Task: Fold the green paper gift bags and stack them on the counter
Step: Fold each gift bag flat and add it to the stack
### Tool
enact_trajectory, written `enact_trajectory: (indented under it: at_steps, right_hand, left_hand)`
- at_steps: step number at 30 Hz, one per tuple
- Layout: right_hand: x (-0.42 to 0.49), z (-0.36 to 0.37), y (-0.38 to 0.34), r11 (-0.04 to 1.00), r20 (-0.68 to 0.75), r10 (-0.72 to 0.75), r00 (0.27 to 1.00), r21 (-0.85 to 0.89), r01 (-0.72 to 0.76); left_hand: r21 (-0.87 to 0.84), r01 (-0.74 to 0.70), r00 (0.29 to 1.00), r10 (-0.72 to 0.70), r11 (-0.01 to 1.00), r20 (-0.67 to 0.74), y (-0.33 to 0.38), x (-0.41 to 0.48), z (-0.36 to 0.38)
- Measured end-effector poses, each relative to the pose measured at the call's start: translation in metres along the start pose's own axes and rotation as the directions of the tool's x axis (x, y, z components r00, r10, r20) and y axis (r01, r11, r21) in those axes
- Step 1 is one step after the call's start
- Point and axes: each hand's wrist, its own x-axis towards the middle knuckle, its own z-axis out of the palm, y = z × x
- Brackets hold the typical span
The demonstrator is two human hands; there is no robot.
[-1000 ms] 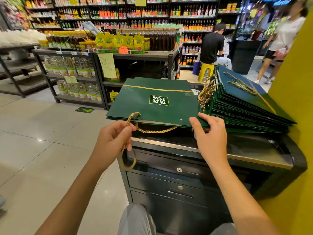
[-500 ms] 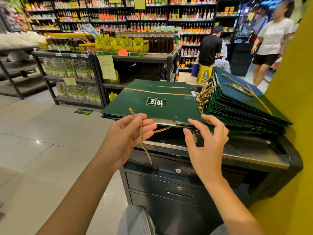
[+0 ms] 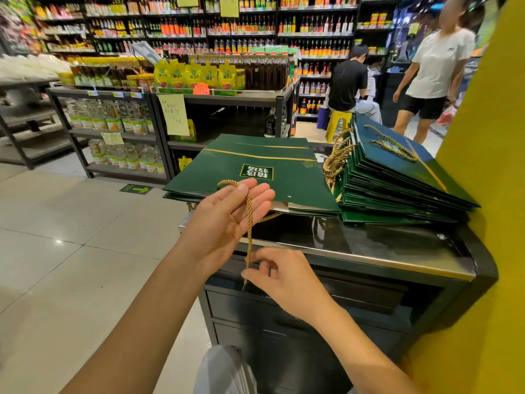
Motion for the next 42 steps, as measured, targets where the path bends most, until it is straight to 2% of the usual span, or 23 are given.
enact_trajectory:
  at_steps: [5, 9, 11, 12, 13, 14, 15, 17, 18, 20, 22, 24, 29, 31, 36, 42]
  right_hand:
    - [0.0, -0.013, -0.005, 0.991, 0.013, 0.038, 0.999, 0.132, -0.039]
    - [0.002, -0.044, -0.015, 0.981, -0.147, -0.001, 0.989, 0.19, 0.029]
    - [0.005, -0.062, -0.022, 0.977, -0.216, -0.032, 0.976, 0.201, 0.077]
    - [0.007, -0.07, -0.026, 0.972, -0.232, -0.049, 0.971, 0.215, 0.101]
    - [0.008, -0.079, -0.029, 0.965, -0.238, -0.059, 0.97, 0.236, 0.116]
    - [0.01, -0.087, -0.031, 0.959, -0.242, -0.06, 0.968, 0.255, 0.123]
    - [0.012, -0.094, -0.033, 0.958, -0.248, -0.055, 0.967, 0.259, 0.121]
    - [0.018, -0.105, -0.035, 0.966, -0.274, -0.037, 0.961, 0.238, 0.105]
    - [0.021, -0.109, -0.034, 0.967, -0.293, -0.021, 0.956, 0.236, 0.094]
    - [0.028, -0.114, -0.031, 0.963, -0.325, 0.027, 0.945, 0.264, 0.063]
    - [0.034, -0.115, -0.028, 0.959, -0.332, 0.065, 0.941, 0.28, 0.033]
    - [0.038, -0.115, -0.024, 0.96, -0.318, 0.081, 0.945, 0.279, 0.012]
    - [0.045, -0.11, -0.015, 0.984, -0.32, 0.057, 0.946, 0.179, 0.001]
    - [0.046, -0.105, -0.012, 0.987, -0.327, 0.06, 0.943, 0.158, -0.008]
    - [0.048, -0.088, -0.001, 0.988, -0.38, 0.063, 0.923, 0.153, -0.005]
    - [0.047, -0.081, 0.013, 0.991, -0.395, 0.06, 0.917, 0.131, -0.008]
  left_hand:
    - [0.109, -0.065, 0.998, 0.065, 0.992, 0.006, 0.003, 0.0, -0.001]
    - [0.285, -0.159, 0.987, 0.152, 0.945, 0.047, 0.012, -0.001, -0.001]
    - [0.418, -0.23, 0.972, 0.228, 0.879, 0.056, 0.015, 0.001, -0.001]
    - [0.513, -0.273, 0.958, 0.278, 0.814, 0.068, 0.016, 0.004, -0.002]
    - [0.632, -0.322, 0.935, 0.34, 0.705, 0.096, 0.016, 0.005, -0.003]
    - [0.759, -0.374, 0.899, 0.41, 0.534, 0.155, 0.016, 0.008, -0.005]
    - [0.851, -0.416, 0.855, 0.457, 0.32, 0.246, 0.015, 0.011, -0.006]
    - [0.885, -0.462, 0.784, 0.44, -0.059, 0.438, 0.013, 0.015, -0.008]
    - [0.864, -0.471, 0.767, 0.401, -0.179, 0.501, 0.011, 0.017, -0.009]
    - [0.816, -0.485, 0.746, 0.337, -0.315, 0.574, 0.007, 0.023, -0.01]
    - [0.772, -0.497, 0.722, 0.304, -0.396, 0.621, 0.004, 0.029, -0.009]
    - [0.768, -0.488, 0.73, 0.288, -0.416, 0.62, 0.003, 0.033, -0.008]
    - [0.814, -0.471, 0.81, 0.2, -0.34, 0.552, -0.003, 0.043, -0.01]
    - [0.824, -0.453, 0.836, 0.159, -0.339, 0.525, -0.006, 0.044, -0.01]
    - [0.807, -0.454, 0.845, 0.103, -0.378, 0.524, -0.017, 0.045, -0.014]
    - [0.813, -0.473, 0.839, 0.107, -0.34, 0.533, -0.024, 0.048, -0.024]
